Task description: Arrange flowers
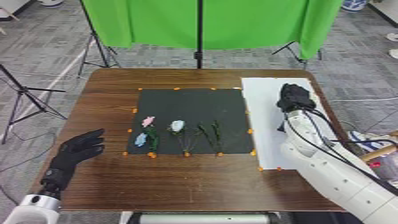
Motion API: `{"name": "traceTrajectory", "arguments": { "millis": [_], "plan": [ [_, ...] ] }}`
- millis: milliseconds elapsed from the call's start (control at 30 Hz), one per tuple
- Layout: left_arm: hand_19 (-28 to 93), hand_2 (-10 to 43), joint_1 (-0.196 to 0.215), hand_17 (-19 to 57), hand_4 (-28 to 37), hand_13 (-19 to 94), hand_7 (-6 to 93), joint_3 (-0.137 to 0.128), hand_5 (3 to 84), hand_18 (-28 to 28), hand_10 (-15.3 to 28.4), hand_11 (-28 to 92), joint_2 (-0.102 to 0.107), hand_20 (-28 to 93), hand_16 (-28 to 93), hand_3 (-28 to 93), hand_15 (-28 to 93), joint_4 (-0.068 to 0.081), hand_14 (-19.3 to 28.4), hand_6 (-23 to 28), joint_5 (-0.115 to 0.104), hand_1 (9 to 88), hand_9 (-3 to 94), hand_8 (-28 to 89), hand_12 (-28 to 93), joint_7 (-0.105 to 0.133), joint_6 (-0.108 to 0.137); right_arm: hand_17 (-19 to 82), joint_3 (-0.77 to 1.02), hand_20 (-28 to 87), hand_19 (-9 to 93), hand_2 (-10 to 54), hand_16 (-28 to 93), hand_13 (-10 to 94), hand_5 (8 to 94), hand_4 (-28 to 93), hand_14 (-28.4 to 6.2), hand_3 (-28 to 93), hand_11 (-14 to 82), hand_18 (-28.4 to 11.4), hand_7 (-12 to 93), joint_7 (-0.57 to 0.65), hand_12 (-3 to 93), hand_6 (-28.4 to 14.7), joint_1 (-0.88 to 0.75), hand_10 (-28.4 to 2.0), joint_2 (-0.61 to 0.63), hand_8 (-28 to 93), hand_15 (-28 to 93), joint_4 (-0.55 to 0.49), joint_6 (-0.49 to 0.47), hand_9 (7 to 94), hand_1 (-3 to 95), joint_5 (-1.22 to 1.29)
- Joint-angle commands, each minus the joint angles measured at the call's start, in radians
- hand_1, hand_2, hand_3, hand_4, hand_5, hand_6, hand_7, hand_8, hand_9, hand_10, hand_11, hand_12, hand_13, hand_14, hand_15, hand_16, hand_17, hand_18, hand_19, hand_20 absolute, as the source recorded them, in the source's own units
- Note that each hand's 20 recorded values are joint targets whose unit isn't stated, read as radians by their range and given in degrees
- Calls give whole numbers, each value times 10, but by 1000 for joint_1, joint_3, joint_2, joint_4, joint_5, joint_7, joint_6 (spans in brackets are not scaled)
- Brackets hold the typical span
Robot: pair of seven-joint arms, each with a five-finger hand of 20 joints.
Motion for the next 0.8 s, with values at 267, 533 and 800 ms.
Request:
{"name": "traceTrajectory", "arguments": {
  "millis": [267,533,800],
  "plan": [
    [347,-45,13,32,-33,348,123,0,426,157,124,192,-14,369,24,679,262,0,180,29,1,383,397,-65,133,-8,-7,606,19,639,932,-95,394,900,751,-138,-13,583,255,-171,281,4,474,-15,9,-92,22,159,643,-81,-18,868,566,2],
    [348,-44,15,31,-34,348,125,-4,426,158,124,193,-12,370,24,679,261,-1,181,28,0,383,397,-65,133,-11,-5,585,35,636,932,-95,391,875,706,-130,-23,595,291,-174,226,1,415,-25,-3,-108,23,151,648,-80,-22,803,490,37],
    [347,-45,12,31,-33,347,124,0,426,157,124,193,-12,370,24,681,261,0,180,29,0,382,398,-65,133,-10,-8,581,28,637,932,-95,388,872,686,-143,-25,651,296,-177,210,-13,332,-17,4,-121,11,72,647,-79,-20,786,435,44]
  ]
}}
